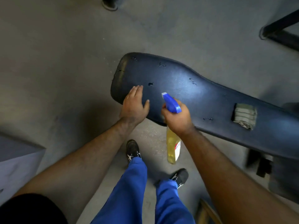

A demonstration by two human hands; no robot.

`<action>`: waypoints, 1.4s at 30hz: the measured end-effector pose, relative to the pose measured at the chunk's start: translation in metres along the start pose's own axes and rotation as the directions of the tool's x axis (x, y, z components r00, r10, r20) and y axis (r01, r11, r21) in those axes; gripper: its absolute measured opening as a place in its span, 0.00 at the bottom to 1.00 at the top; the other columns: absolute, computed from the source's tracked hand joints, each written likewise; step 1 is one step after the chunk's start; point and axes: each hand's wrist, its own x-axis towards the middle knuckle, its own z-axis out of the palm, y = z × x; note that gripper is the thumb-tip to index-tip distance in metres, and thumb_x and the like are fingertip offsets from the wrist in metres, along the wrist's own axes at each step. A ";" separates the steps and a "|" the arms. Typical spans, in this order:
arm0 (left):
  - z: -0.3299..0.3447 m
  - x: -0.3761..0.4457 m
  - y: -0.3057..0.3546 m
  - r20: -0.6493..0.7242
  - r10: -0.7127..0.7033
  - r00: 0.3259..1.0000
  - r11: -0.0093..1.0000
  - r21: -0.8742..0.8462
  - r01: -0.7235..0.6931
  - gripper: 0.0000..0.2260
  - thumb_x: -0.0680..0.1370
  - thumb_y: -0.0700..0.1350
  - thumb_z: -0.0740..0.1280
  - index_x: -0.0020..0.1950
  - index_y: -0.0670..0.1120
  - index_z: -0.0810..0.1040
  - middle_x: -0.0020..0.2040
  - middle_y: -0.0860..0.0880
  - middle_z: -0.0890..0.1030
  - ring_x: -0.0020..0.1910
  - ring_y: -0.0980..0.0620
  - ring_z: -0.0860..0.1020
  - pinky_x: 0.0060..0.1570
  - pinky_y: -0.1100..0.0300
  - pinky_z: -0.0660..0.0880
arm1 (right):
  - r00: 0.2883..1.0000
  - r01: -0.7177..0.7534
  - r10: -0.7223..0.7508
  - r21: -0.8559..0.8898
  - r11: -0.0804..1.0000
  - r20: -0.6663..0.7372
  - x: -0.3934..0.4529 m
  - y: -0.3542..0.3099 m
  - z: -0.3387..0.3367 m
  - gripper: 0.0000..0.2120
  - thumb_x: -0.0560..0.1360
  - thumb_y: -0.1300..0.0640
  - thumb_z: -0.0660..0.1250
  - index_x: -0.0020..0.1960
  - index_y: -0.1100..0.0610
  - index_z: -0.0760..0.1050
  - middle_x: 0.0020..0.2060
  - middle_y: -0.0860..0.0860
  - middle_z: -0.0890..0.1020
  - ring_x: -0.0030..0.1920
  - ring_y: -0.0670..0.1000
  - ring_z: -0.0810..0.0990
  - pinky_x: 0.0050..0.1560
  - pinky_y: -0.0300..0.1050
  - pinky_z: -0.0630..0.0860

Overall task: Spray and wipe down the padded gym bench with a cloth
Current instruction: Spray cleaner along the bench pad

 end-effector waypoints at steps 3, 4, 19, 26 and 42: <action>0.008 -0.009 0.031 0.121 0.062 0.991 0.998 -0.038 -0.058 0.27 0.78 0.49 0.68 0.75 0.42 0.67 0.73 0.43 0.71 0.73 0.45 0.67 0.72 0.53 0.64 | 1.000 -0.005 0.003 0.164 0.986 0.013 -0.012 0.003 -0.037 0.06 0.66 0.62 0.67 0.38 0.52 0.74 0.32 0.48 0.76 0.30 0.52 0.74 0.37 0.52 0.77; 0.015 -0.010 0.042 0.182 0.098 0.978 0.995 -0.052 -0.090 0.27 0.77 0.50 0.69 0.74 0.43 0.69 0.72 0.43 0.73 0.72 0.45 0.69 0.71 0.54 0.65 | 1.000 0.017 -0.019 0.198 0.980 0.010 -0.015 0.005 -0.051 0.06 0.66 0.63 0.66 0.38 0.52 0.75 0.32 0.48 0.76 0.31 0.50 0.74 0.37 0.51 0.76; 0.174 -0.048 0.296 0.496 0.464 0.734 0.885 -0.300 -0.356 0.33 0.66 0.51 0.77 0.69 0.54 0.70 0.63 0.54 0.77 0.60 0.56 0.76 0.59 0.56 0.75 | 0.976 0.192 -0.128 0.419 0.887 -0.176 -0.035 0.110 -0.300 0.17 0.68 0.77 0.64 0.47 0.58 0.80 0.42 0.47 0.83 0.42 0.44 0.80 0.43 0.37 0.77; 0.258 -0.059 0.392 0.471 0.423 0.774 0.904 -0.280 -0.324 0.25 0.63 0.55 0.73 0.59 0.52 0.75 0.54 0.54 0.79 0.51 0.55 0.79 0.51 0.52 0.79 | 0.966 0.210 -0.115 0.441 0.873 -0.232 -0.021 0.158 -0.402 0.19 0.68 0.76 0.63 0.48 0.56 0.80 0.43 0.52 0.81 0.38 0.43 0.77 0.41 0.33 0.75; 0.355 -0.034 0.479 0.440 0.348 0.828 0.936 -0.206 -0.285 0.26 0.63 0.52 0.72 0.60 0.52 0.74 0.55 0.55 0.80 0.52 0.53 0.79 0.52 0.51 0.78 | 0.960 0.066 0.066 0.448 0.892 -0.273 0.023 0.231 -0.495 0.19 0.62 0.63 0.64 0.52 0.67 0.74 0.39 0.56 0.75 0.36 0.48 0.73 0.33 0.37 0.72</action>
